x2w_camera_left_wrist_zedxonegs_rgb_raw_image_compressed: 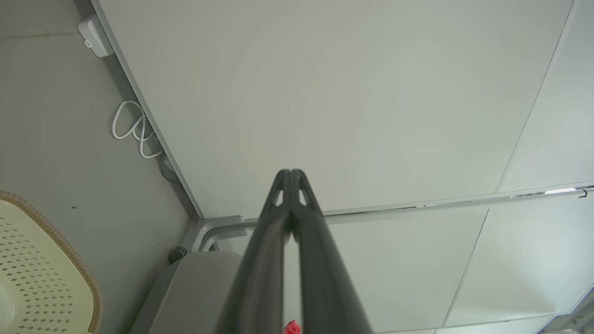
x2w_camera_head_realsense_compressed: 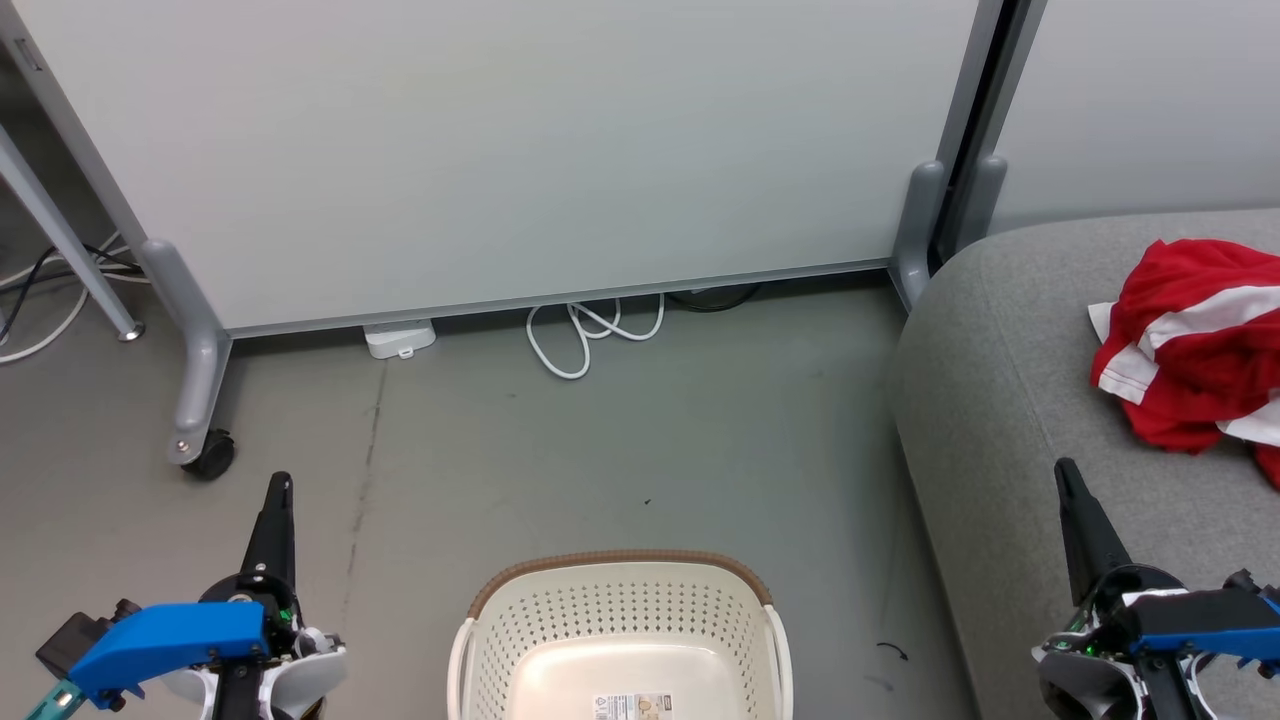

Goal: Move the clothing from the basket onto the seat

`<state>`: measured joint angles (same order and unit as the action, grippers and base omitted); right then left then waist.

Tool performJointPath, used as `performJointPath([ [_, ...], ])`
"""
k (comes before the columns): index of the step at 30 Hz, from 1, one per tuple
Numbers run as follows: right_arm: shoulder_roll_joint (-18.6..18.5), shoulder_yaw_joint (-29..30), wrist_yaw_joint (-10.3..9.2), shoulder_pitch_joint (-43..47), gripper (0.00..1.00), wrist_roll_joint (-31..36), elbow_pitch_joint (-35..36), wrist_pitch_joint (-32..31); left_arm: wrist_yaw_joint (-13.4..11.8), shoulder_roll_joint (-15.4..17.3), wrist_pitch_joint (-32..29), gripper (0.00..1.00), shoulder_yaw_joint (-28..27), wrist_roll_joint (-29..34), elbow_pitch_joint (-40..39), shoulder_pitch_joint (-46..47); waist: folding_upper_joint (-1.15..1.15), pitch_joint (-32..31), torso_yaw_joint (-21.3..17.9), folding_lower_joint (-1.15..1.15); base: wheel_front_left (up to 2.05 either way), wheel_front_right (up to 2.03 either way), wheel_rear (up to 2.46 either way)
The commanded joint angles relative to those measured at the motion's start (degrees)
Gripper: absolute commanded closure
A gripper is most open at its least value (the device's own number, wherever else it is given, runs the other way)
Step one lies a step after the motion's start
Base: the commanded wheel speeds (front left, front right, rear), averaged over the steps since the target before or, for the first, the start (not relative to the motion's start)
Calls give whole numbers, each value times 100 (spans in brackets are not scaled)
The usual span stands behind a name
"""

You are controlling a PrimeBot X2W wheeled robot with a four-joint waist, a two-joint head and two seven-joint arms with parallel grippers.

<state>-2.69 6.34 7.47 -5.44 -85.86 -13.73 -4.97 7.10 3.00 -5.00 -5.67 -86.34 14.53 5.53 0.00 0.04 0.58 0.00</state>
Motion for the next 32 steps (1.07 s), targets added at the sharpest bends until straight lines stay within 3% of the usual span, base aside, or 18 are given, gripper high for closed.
performJointPath([
  [1,-32,15,4,-84,100,-101,-2,-38,49,-2,-35,100,-36,-75,-39,79,0,1,-3,0,0,0,0],
  [15,-33,26,4,-117,100,-670,-39,-173,69,-18,-173,100,-104,-620,-60,106,0,14,-56,0,0,0,0],
  [32,-33,24,4,-108,100,-662,-37,-176,64,-17,-175,100,-103,-612,-58,97,0,14,-58,0,0,0,0],
])
